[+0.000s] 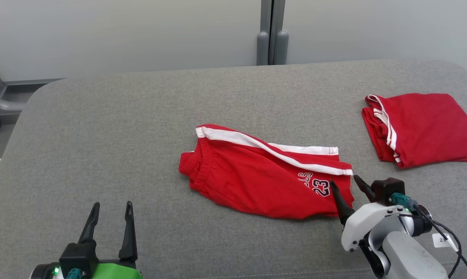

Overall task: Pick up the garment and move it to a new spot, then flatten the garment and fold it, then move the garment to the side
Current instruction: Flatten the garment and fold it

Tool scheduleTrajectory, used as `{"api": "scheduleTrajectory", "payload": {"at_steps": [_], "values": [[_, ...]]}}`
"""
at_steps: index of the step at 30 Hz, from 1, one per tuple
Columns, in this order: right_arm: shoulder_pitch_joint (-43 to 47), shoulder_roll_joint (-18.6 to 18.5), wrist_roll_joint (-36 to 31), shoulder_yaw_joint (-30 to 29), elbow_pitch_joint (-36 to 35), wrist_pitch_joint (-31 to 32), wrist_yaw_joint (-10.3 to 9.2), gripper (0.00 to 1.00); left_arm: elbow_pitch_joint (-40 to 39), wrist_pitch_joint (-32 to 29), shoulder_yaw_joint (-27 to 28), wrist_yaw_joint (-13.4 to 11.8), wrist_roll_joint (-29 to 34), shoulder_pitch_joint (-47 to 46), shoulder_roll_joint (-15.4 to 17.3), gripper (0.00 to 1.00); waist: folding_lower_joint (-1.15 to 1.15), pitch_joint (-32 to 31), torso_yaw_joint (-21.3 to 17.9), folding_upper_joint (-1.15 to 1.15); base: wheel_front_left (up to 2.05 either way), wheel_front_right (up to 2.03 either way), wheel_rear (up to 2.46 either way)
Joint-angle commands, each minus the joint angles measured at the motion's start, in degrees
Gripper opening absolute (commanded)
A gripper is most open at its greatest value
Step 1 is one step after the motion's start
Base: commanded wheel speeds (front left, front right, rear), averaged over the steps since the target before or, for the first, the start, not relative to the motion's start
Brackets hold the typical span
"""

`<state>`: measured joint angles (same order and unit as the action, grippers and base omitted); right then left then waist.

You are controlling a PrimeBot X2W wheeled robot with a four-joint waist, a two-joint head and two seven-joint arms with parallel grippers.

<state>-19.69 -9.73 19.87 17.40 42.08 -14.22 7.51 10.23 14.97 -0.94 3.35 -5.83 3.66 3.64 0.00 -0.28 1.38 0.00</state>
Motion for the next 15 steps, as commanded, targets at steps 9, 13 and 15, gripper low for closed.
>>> {"api": "scheduleTrajectory", "payload": {"at_steps": [9, 13, 15], "values": [[-6.27, 0.55, 3.36, 4.45, 10.57, -0.39, -0.06, 0.00, 0.89, 0.18, -1.14, 0.55, 0.19, -2.40, -0.19, 1.00, 0.00, 1.82, 2.73, 0.00, 0.00, 0.00, 0.00], [-8.00, 0.52, 4.66, 5.65, 14.51, -0.53, -0.06, 0.00, 0.92, 0.18, -1.27, 0.49, 0.23, -2.63, -0.27, 1.00, 0.00, 2.41, 3.65, 0.00, 0.00, 0.00, 0.00], [-8.80, 0.42, 5.14, 6.18, 16.38, -0.62, -0.06, 0.00, 0.79, 0.18, -1.37, 0.45, 0.36, -2.75, -0.29, 1.00, 0.00, 2.75, 4.00, 0.00, 0.00, 0.00, 0.00]]}}
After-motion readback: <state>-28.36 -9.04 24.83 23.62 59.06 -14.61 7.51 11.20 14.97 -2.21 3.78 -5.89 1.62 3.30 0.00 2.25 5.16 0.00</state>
